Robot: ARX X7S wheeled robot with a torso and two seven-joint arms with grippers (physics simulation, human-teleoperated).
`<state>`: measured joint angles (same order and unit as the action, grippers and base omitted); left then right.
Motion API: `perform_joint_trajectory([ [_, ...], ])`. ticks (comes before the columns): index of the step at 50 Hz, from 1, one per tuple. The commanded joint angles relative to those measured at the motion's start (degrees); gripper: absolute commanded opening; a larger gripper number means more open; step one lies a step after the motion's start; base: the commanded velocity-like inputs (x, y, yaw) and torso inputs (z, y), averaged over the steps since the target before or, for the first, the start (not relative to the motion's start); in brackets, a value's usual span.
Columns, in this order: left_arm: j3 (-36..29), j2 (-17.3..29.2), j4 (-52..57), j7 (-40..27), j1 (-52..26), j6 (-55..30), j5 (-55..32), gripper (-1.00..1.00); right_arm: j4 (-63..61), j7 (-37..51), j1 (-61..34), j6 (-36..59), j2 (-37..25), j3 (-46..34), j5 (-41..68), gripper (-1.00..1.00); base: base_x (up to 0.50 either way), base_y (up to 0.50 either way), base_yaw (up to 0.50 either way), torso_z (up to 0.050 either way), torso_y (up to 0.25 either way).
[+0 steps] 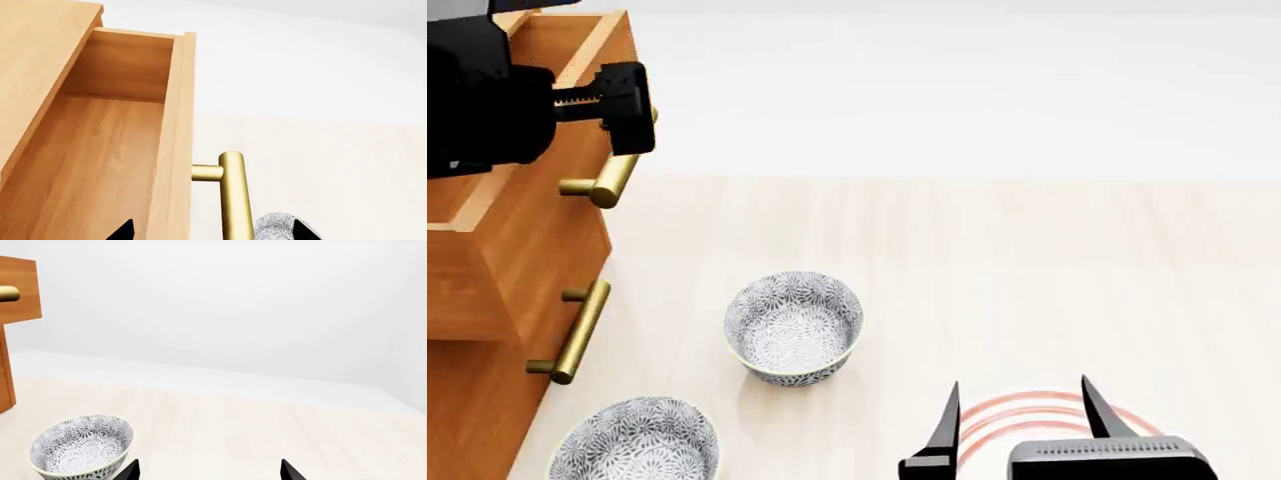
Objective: Open the top drawer of the cabinet.
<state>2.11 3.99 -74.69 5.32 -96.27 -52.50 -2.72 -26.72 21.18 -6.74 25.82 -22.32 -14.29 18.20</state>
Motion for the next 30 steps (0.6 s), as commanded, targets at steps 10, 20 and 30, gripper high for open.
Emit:
perform_joint_trajectory([
  [10, 1.71, -1.5, -0.17, 2.44, 1.39, -1.29, -0.4, 1.0, 0.19, 0.01, 0.17, -0.54, -0.27, 0.13, 0.46, 1.0, 0.0, 0.0, 0.0, 0.0, 0.0],
  [20, 2.33, -2.54, 0.0, 3.79, 1.39, -1.18, -1.17, 1.0, 0.31, 0.0, 0.43, -0.91, -0.57, 0.41, 0.72, 1.0, 0.0, 0.0, 0.0, 0.0, 0.0],
  [30, 2.62, -3.21, 0.61, 4.54, 1.5, -1.98, -2.56, 1.0, -0.35, 0.24, 0.76, -0.7, -0.86, 0.51, 0.97, 1.0, 0.0, 0.0, 0.0, 0.0, 0.0],
])
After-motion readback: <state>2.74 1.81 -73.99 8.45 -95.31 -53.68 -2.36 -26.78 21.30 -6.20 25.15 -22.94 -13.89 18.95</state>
